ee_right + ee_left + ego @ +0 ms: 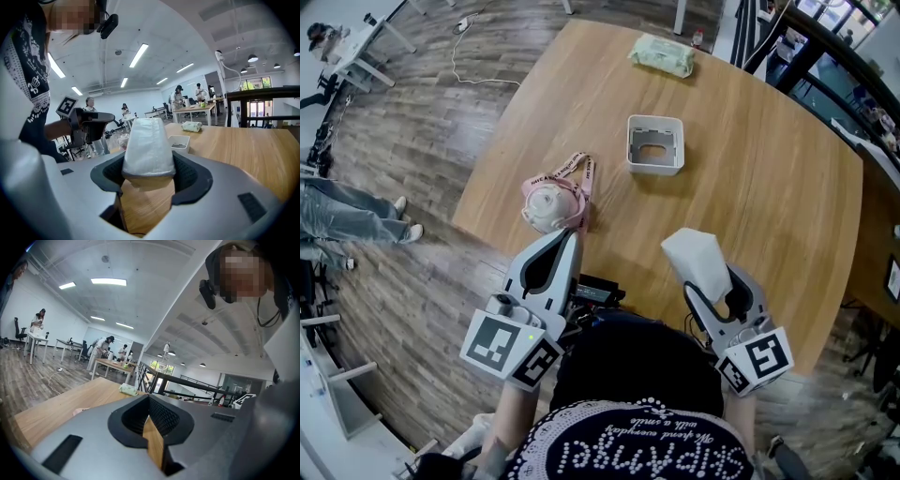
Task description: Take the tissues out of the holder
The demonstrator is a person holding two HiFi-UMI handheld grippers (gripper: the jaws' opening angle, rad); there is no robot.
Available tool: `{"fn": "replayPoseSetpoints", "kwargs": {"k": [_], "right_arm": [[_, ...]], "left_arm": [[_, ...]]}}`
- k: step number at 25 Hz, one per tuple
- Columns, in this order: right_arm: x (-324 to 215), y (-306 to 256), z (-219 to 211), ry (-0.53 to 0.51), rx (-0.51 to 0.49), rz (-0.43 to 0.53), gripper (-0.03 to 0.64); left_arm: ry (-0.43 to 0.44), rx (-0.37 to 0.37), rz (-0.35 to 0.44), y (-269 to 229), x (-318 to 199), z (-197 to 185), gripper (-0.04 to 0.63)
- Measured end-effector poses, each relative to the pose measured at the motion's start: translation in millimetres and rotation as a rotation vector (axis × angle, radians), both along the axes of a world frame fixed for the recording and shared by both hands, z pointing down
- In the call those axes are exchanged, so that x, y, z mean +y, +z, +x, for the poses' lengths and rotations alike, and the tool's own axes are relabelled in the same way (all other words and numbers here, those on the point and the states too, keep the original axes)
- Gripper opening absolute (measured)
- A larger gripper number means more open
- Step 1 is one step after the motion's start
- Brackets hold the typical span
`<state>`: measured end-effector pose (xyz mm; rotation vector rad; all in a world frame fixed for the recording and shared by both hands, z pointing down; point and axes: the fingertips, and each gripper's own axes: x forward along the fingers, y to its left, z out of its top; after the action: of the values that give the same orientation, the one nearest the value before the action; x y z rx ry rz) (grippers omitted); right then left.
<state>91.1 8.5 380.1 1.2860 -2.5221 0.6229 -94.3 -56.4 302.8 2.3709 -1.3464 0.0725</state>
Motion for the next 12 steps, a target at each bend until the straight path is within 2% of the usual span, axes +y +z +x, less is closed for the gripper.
{"fn": "replayPoseSetpoints", "kwargs": {"k": [3, 12], "right_arm": [[3.3, 0.4, -2.4, 0.0, -0.038, -0.017, 0.27], [5.3, 3.0, -5.6, -0.02, -0.035, -0.029, 0.272]], "left_arm": [[-0.001, 0.0, -0.002, -1.1, 0.4, 0.0, 0.005], [-0.001, 0.0, -0.007, 0.2, 0.5, 1.1, 0.005]]}}
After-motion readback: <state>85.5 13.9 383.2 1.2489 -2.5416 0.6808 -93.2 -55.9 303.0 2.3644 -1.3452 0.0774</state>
